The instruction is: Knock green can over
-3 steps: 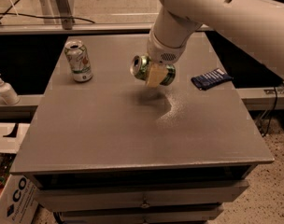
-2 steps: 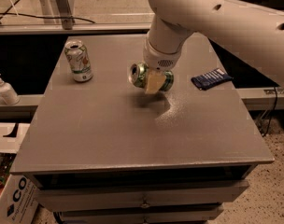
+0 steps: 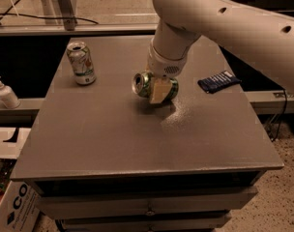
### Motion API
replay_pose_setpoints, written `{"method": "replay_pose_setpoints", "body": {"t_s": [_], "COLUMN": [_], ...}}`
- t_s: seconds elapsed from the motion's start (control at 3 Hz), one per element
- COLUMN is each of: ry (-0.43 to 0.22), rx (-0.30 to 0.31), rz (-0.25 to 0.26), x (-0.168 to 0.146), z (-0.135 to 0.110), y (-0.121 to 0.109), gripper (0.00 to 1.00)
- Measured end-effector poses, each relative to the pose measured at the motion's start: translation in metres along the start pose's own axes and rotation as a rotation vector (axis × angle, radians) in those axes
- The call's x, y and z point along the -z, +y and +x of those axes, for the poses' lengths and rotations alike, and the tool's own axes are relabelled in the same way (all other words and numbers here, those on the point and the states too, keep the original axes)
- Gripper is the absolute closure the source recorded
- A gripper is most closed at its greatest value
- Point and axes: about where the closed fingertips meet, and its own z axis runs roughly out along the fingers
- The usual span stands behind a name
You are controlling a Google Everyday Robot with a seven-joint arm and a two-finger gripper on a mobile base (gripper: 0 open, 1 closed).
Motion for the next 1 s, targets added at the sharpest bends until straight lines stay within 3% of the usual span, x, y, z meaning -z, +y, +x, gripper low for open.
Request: {"method": "replay_pose_setpoints", "body": {"t_s": [0.67,1.0], "ry": [-0.029,-0.037], "rx": [0.026,0.034], "rz": [-0.012,-0.009], "x": [-0.0013,-0.0006], "z": [-0.0021,-0.0026], "y": [0.0058,0.0058], "gripper": [0.15,0.00]}}
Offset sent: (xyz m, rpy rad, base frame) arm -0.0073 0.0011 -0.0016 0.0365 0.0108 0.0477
